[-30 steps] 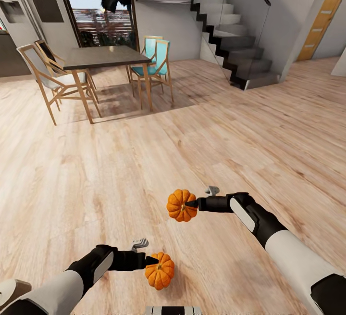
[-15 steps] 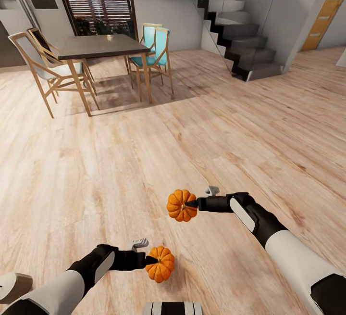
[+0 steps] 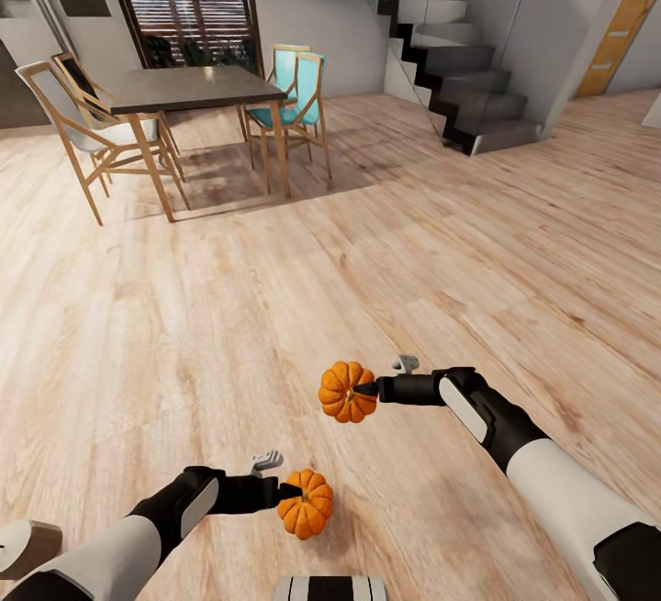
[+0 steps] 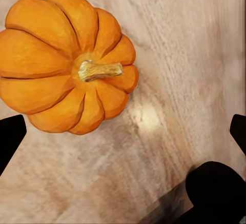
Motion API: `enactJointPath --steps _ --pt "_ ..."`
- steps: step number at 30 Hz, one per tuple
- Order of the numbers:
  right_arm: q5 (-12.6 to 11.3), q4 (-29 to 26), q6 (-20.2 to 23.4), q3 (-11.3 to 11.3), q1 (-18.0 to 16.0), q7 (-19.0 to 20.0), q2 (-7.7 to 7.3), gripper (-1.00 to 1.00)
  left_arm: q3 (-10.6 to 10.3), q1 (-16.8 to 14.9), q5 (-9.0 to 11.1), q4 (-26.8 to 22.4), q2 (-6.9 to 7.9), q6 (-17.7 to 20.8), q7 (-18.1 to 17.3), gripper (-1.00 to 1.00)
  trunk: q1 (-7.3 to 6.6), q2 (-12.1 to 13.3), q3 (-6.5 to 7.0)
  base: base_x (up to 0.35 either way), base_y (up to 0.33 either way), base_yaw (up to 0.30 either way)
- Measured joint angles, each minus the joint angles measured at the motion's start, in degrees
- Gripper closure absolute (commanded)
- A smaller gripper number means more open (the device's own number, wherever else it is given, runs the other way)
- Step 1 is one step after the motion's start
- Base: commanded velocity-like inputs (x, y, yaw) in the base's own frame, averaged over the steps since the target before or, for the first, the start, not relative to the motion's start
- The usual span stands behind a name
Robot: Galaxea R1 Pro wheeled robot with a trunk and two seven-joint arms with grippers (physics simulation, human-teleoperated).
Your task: Place each of the two pumpkins and all three candles from the living room inside a cabinet in the living room (use any cabinet), then make sure every cabinet is closed, and position the cauldron so it is next to a table in the living room.
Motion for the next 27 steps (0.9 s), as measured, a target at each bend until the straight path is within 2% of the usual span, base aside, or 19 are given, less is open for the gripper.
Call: enactJointPath --steps 9,10,16,19,27 --pt "0.01 0.0 -0.01 0.0 0.0 0.0 0.0 1.0 0.43 0.0 0.58 0.07 0.02 0.09 0.39 -1.0 0.0 0.0 0.0 0.112 -0.055 0.0" --pt "0.02 0.0 -0.01 0.0 0.0 0.0 0.0 1.0 0.43 0.0 0.61 0.07 0.02 0.11 2.06 -1.0 0.0 0.0 0.0 0.004 -0.002 0.0" --pt "-0.02 0.0 -0.01 0.0 0.0 0.0 0.0 1.0 0.35 0.0 0.67 0.07 -0.03 0.29 5.11 -1.0 0.0 0.0 0.0 0.001 -0.001 0.0" --pt "0.08 0.01 -0.01 0.02 0.01 -0.01 0.0 1.0 0.33 0.0 0.69 0.08 -0.06 0.34 6.53 -1.0 0.08 -0.04 -0.66 0.0 0.0 0.0" --pt "0.06 0.01 -0.01 0.02 0.01 0.0 0.0 1.0 0.33 0.0 0.7 0.08 -0.06 0.35 6.98 -1.0 0.29 -0.14 -2.43 0.0 0.0 0.0"
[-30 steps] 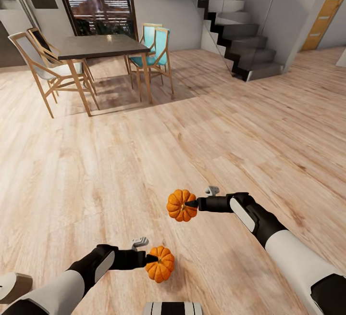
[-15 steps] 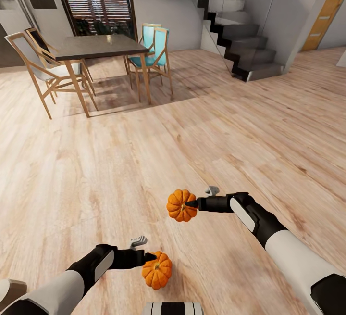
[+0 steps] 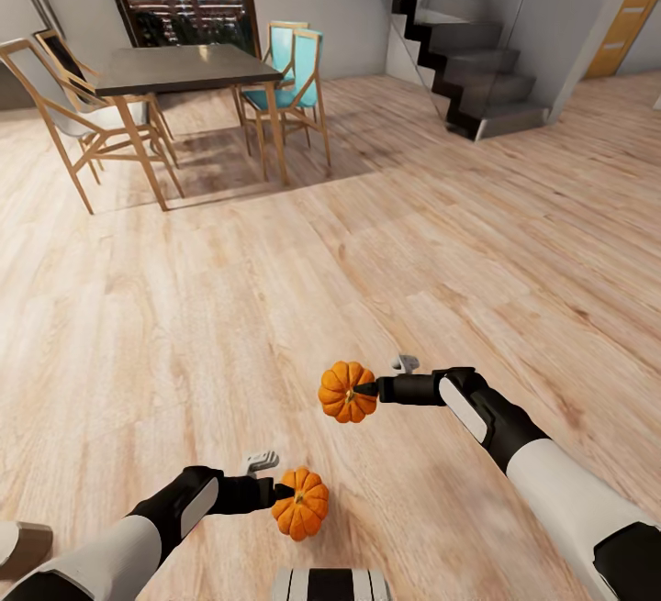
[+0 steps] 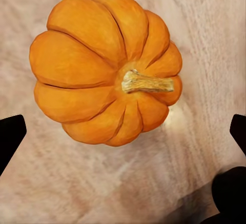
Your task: Place each of the two pumpkins and all three candles from the living room inside a cabinet in the living room (use any cabinet), then make sure every cabinet is closed, and position the cauldron so it is next to a table in the living room.
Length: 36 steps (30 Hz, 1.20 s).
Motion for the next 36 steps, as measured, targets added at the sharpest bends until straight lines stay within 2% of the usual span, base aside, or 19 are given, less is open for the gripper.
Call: enactJointPath --steps 3,6,20,30,36 --pt "0.04 0.0 0.0 0.0 0.0 0.0 0.0 1.0 0.02 0.0 0.0 -0.02 0.05 0.0 0.01 -1.0 0.08 -0.04 -0.66 0.0 0.0 0.0" --pt "-0.08 -0.01 0.02 -0.02 -0.01 0.0 0.0 1.0 0.05 0.0 0.01 -0.07 0.03 -0.05 0.01 -1.0 0.07 -0.04 -0.67 0.0 0.0 0.0" --pt "0.02 0.0 0.01 0.0 0.0 0.0 0.0 1.0 0.09 0.0 0.25 -0.09 0.08 -0.18 -0.23 -1.0 0.44 -0.23 -3.77 0.0 0.0 0.0" --pt "-0.1 -0.01 0.02 0.03 -0.01 0.02 0.0 1.0 0.1 0.0 0.34 -0.09 0.15 -0.39 -0.72 -1.0 0.43 -0.23 -3.77 0.0 0.0 0.0" --pt "0.01 -0.02 -0.02 0.09 -0.01 -0.3 0.0 1.0 0.1 0.0 0.36 -0.02 0.25 -3.4 -1.46 -1.0 0.41 -0.23 -3.77 0.153 0.064 0.0"
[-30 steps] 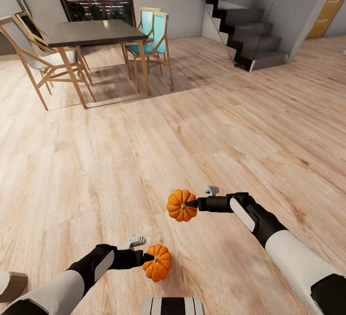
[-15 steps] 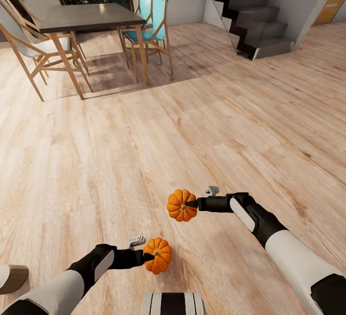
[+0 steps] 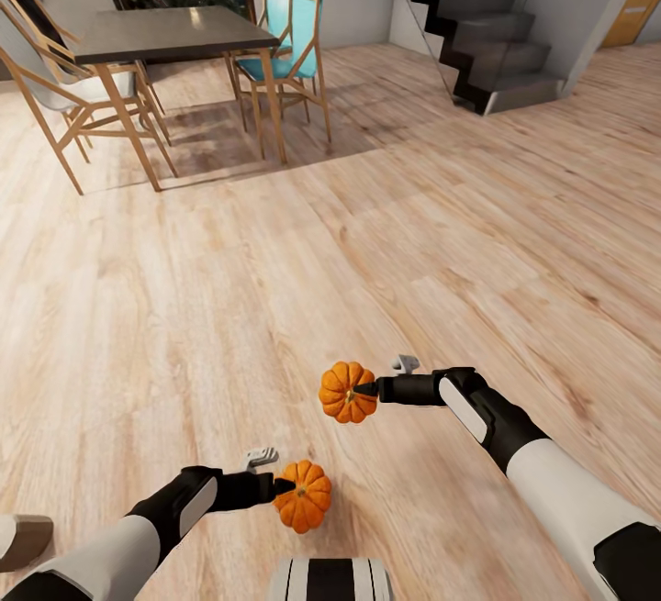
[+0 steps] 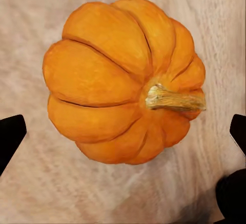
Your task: Place each of the two pumpkins and all three candles from the living room inside a cabinet in the living room (use any cabinet), then make sure every cabinet is closed, and position the cauldron so it is next to a table in the living room.
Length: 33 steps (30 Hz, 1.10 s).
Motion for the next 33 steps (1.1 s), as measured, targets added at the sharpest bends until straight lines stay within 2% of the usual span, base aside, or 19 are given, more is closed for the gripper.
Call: enactJointPath --steps 10,15,19,33 --pt "-0.03 -0.01 0.03 -0.01 0.0 0.0 0.0 1.0 -0.15 0.0 -0.1 0.02 -0.14 -0.93 -0.62 -1.0 0.03 0.0 0.0 0.039 0.012 0.0" --pt "-0.07 -0.01 0.05 0.64 0.01 0.01 0.0 1.0 -0.17 0.0 -0.2 0.06 -0.16 -0.93 -3.87 -1.0 0.03 0.0 0.0 0.0 0.0 0.0" --pt "-0.07 -0.01 0.03 1.32 0.0 0.03 0.0 1.0 -0.17 0.0 -0.3 0.09 -0.11 -0.94 -4.82 -1.0 0.03 0.0 0.0 0.0 0.0 0.0" --pt "0.0 0.0 0.01 1.59 0.01 0.04 0.0 1.0 -0.18 0.0 -0.35 0.1 0.0 -1.04 -5.07 -1.0 0.39 -0.18 -3.1 0.0 0.0 0.0"
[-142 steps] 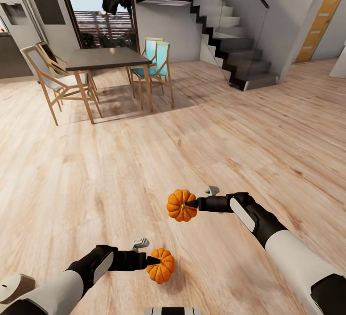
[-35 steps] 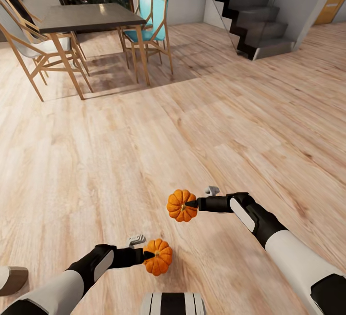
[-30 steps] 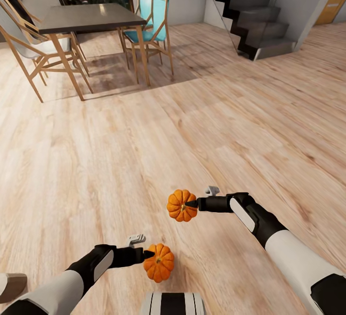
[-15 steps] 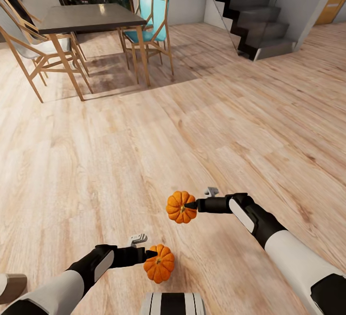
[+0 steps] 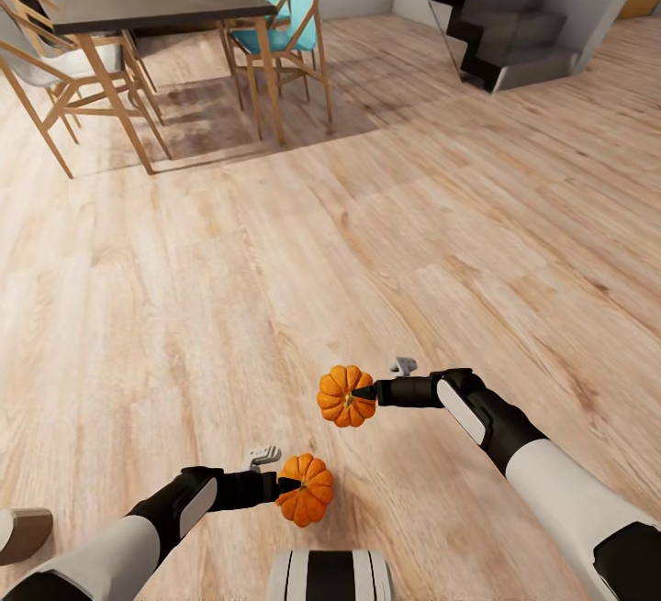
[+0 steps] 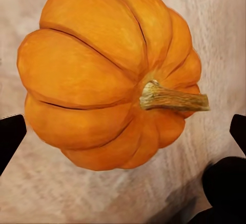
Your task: Place each of the two pumpkins and all three candles from the living room inside a cabinet in the living room (use any cabinet), then make sure every cabinet is closed, and position the cauldron so it is next to a table in the living room.
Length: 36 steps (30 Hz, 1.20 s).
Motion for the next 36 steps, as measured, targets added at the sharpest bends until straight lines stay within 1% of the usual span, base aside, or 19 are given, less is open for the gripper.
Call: enactJointPath --steps 7,18,24,29,30,33,36 --pt "-0.02 0.0 0.0 0.0 0.0 0.01 0.0 1.0 0.0 0.0 0.0 0.0 -0.06 -0.08 0.01 -1.0 0.18 -0.09 -1.55 0.0 0.0 0.0" --pt "-0.06 -0.01 0.0 -0.02 -0.01 -0.04 0.0 1.0 0.01 0.0 -0.06 0.0 -0.14 -0.1 0.55 -1.0 0.18 -0.1 -1.56 0.0 0.0 0.0" --pt "-0.08 -0.01 0.02 -0.02 -0.01 -0.05 0.0 1.0 0.0 0.0 -0.14 0.0 -0.17 -0.07 1.33 -1.0 0.16 -0.1 -1.56 0.143 0.0 0.0" --pt "-0.11 -0.01 0.02 -0.02 -0.01 -0.02 0.0 1.0 0.0 0.0 -0.14 0.31 -0.17 -0.12 1.58 -1.0 0.18 -0.1 -1.56 0.024 0.0 0.0" --pt "-0.11 -0.01 0.02 -0.02 -0.01 0.0 0.0 1.0 0.0 0.0 -0.14 0.35 -0.17 -0.13 1.84 -1.0 0.18 -0.1 -1.56 0.003 0.0 0.0" --pt "-0.1 -0.01 0.02 -0.02 0.01 0.02 0.0 1.0 -0.01 0.0 -0.02 0.41 -0.22 -0.1 4.93 -1.0 0.18 -0.1 -1.56 0.001 0.0 0.0" --pt "-0.11 -0.01 0.02 -0.02 0.0 0.03 0.0 1.0 0.0 0.0 0.0 0.42 -0.25 -0.81 6.06 -1.0 0.18 -0.1 -1.56 0.0 0.0 0.0"
